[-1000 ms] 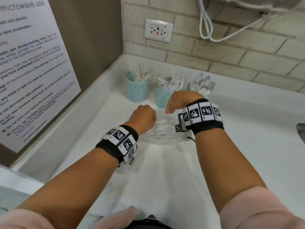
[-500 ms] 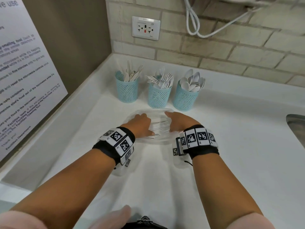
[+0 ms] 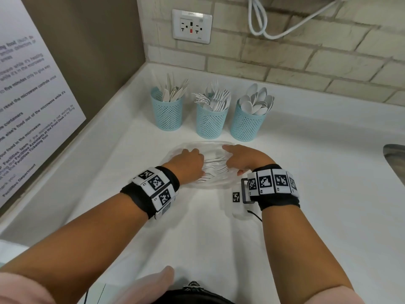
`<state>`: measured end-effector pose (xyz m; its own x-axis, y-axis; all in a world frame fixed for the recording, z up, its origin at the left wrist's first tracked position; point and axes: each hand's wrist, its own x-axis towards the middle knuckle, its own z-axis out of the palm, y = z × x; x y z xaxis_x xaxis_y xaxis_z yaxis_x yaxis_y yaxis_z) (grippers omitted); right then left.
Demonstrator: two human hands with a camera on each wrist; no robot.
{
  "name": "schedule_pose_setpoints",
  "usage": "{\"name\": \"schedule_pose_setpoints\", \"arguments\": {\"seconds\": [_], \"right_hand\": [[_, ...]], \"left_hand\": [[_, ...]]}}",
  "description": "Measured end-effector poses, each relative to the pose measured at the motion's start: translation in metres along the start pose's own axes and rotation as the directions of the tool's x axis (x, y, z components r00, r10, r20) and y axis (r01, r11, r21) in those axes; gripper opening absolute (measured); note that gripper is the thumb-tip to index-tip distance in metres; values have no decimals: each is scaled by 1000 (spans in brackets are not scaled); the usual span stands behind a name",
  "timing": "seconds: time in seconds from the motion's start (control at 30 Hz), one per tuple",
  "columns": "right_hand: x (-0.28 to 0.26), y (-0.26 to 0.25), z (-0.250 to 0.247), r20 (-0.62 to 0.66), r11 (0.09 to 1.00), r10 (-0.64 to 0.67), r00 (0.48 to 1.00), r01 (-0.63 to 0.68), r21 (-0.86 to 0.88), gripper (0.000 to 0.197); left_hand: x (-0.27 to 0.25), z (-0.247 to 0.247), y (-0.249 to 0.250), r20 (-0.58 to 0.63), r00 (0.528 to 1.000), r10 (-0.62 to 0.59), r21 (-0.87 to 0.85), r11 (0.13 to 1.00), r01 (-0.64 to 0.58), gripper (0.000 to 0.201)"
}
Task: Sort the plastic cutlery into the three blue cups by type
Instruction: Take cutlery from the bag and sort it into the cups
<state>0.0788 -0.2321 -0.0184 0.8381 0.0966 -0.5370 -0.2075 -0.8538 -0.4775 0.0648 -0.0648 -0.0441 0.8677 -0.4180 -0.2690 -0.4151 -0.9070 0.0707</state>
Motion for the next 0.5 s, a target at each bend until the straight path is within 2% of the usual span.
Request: {"name": "schedule_pose_setpoints", "arguments": {"seconds": [0.13, 0.27, 0.5], "right_hand": [[-1, -1, 0, -6, 1000, 0, 1000, 0, 25, 69], [-3, 0, 1, -5, 1000, -2, 1000, 2, 24, 66], [-6, 1, -1, -17, 999, 0, 1000, 0, 38, 64]], "left_hand": [[-4, -2, 0, -37, 999, 14, 89, 996, -11, 41], [-3, -5, -4, -40, 999, 19, 30, 999, -18, 25], [-6, -3, -16, -5, 997, 75, -90, 993, -75, 20]]}}
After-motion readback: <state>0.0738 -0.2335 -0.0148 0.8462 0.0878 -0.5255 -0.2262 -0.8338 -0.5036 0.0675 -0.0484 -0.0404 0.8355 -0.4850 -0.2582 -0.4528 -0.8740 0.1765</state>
